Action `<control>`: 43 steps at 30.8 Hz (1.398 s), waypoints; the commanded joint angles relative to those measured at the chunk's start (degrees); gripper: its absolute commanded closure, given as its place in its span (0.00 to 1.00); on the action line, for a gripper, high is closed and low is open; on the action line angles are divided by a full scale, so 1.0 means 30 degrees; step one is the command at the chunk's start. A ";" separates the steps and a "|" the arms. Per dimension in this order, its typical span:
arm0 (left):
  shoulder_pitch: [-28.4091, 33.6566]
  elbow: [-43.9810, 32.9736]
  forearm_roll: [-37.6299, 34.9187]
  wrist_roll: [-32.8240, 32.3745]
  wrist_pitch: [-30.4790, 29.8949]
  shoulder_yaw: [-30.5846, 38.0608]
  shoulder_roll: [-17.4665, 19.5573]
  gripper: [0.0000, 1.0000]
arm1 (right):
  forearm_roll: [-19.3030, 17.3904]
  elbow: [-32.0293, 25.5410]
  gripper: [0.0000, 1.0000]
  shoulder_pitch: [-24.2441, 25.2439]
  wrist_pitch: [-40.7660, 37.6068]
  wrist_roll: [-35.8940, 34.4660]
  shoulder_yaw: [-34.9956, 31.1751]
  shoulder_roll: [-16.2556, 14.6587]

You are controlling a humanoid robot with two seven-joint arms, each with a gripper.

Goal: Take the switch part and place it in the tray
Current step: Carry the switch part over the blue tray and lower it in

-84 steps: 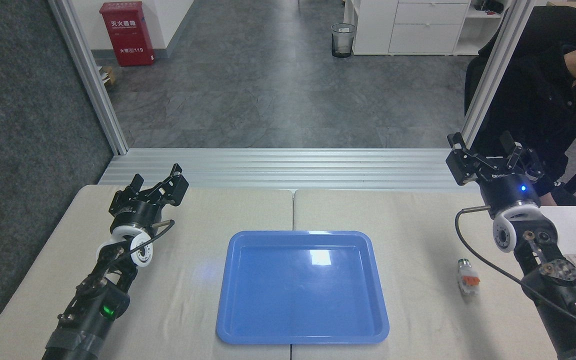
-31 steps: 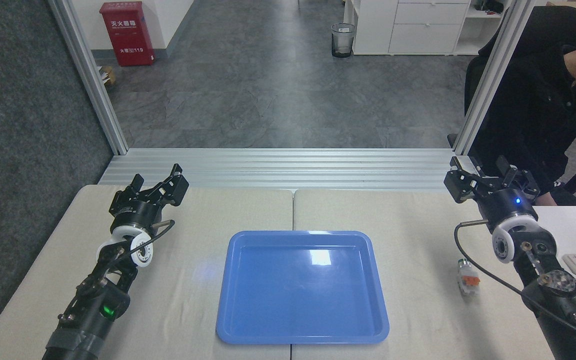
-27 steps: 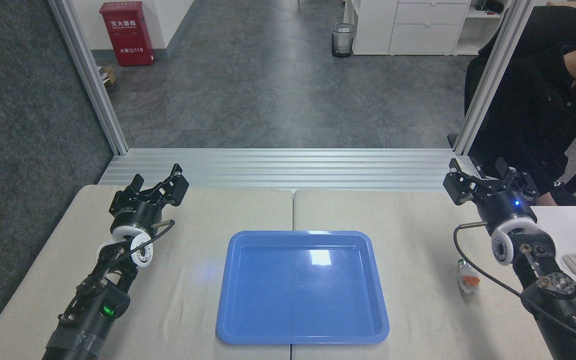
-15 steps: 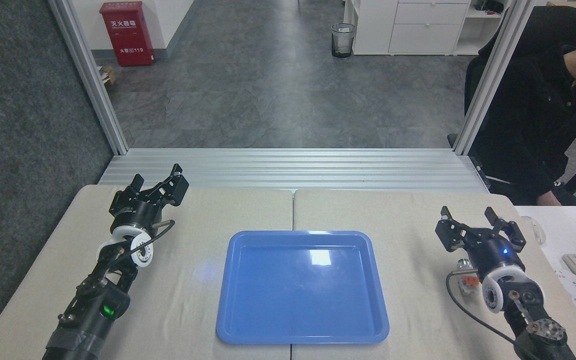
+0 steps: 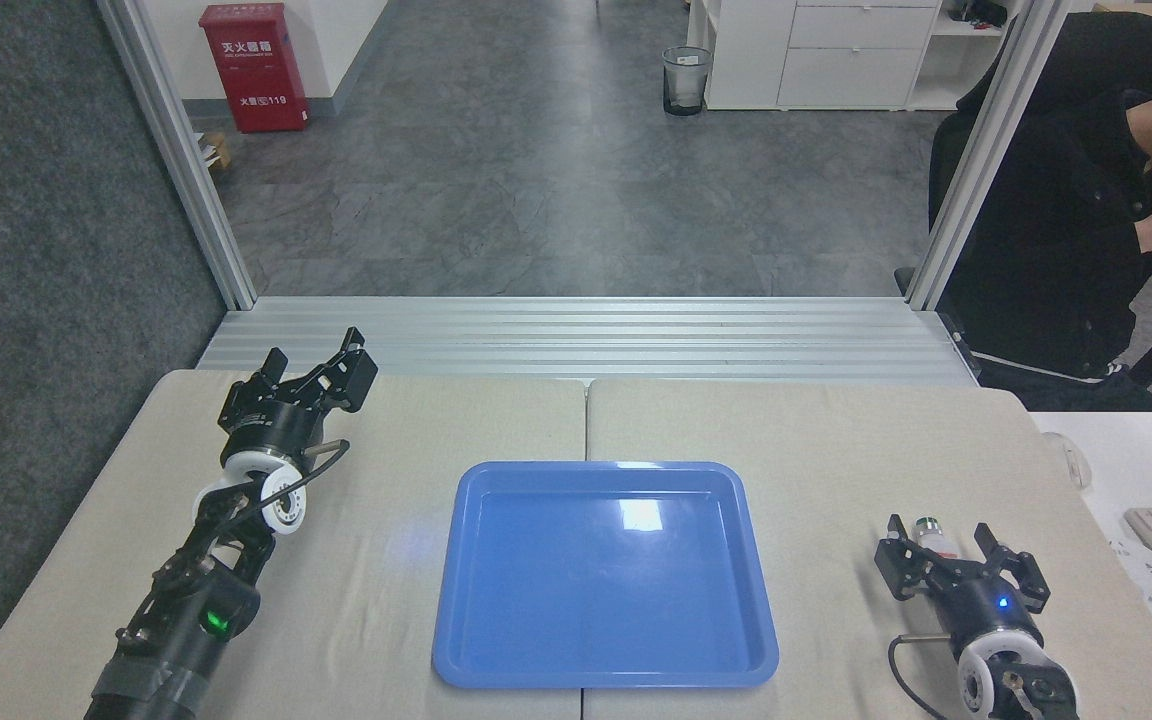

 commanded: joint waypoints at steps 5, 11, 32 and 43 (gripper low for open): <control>0.0000 0.0000 0.0000 0.0019 -0.0017 -0.0008 -0.0006 0.00 | 0.0127 0.2883 0.51 0.0303 0.0078 -0.0310 0.1985 0.0762; 0.0000 0.0000 0.0000 0.0019 -0.0017 0.0021 -0.0006 0.00 | 0.0009 0.1625 0.98 0.0274 0.0136 -0.0105 0.1753 0.1025; 0.0000 0.0000 0.0000 0.0019 0.0012 -0.0007 -0.0006 0.00 | 0.5430 -0.4970 0.97 0.0567 0.5351 0.6341 1.0015 0.5890; 0.0000 0.0000 0.0000 0.0019 0.0012 0.0021 -0.0006 0.00 | 0.3969 -0.4969 0.00 -0.0689 0.5029 0.6136 0.5973 0.6678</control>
